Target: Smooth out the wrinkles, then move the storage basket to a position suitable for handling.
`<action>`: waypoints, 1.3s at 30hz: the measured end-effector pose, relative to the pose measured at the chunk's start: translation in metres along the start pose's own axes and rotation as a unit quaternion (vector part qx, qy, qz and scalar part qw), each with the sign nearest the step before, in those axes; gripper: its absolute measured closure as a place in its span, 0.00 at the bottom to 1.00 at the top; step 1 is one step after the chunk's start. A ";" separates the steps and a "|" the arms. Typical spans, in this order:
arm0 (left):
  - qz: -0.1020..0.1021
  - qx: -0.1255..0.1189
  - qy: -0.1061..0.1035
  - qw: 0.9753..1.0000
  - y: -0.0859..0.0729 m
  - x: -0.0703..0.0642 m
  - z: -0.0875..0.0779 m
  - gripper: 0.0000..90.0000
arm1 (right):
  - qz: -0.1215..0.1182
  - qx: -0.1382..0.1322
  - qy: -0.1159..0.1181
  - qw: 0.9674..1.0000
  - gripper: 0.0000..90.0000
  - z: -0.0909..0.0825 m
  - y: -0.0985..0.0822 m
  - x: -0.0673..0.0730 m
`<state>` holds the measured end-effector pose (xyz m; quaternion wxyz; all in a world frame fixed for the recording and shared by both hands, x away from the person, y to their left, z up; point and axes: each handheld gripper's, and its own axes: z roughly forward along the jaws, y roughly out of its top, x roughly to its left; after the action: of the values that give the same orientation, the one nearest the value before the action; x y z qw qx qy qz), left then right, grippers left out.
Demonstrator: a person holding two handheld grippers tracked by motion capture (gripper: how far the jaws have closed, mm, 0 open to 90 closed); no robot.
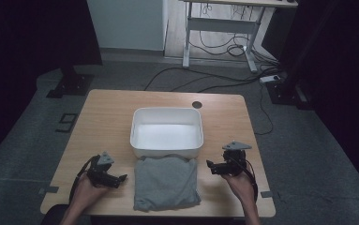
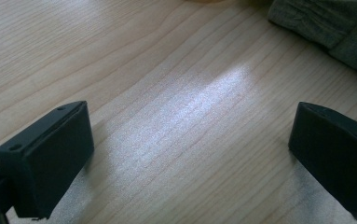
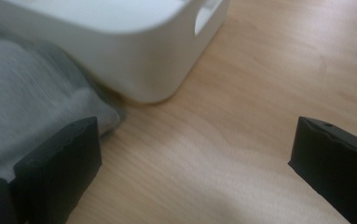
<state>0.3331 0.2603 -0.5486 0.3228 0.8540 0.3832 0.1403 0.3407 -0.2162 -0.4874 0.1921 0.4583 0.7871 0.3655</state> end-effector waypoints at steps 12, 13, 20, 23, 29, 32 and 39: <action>0.000 0.000 0.000 1.000 0.000 0.000 0.000 0.00 | 0.013 0.027 0.000 1.000 0.00 0.018 -0.043 -0.005; 0.000 0.000 0.000 1.000 0.000 0.000 0.000 0.00 | 0.015 0.028 0.000 1.000 0.00 0.020 -0.046 -0.005; 0.000 0.000 0.000 1.000 0.000 0.000 0.000 0.00 | 0.009 0.041 -0.003 0.999 0.00 0.030 -0.060 -0.005; 0.000 0.000 0.000 1.000 0.000 0.000 0.000 0.00 | -0.005 0.035 -0.014 0.999 0.00 0.032 -0.063 -0.003; 0.000 0.000 0.001 1.000 0.000 0.000 0.000 0.00 | 0.000 0.028 -0.018 0.999 0.00 0.032 -0.064 -0.002; 0.000 0.001 0.000 1.000 0.000 0.000 0.000 0.00 | 0.001 0.028 -0.019 0.999 0.00 0.032 -0.064 -0.002; 0.000 0.000 0.000 1.000 0.000 0.000 0.000 0.00 | 0.006 0.034 -0.023 0.999 0.00 0.031 -0.064 -0.002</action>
<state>0.3331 0.2602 -0.5486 0.3227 0.8538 0.3836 0.1402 0.3242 -0.2250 -0.5557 0.1922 0.4776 0.7916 0.3293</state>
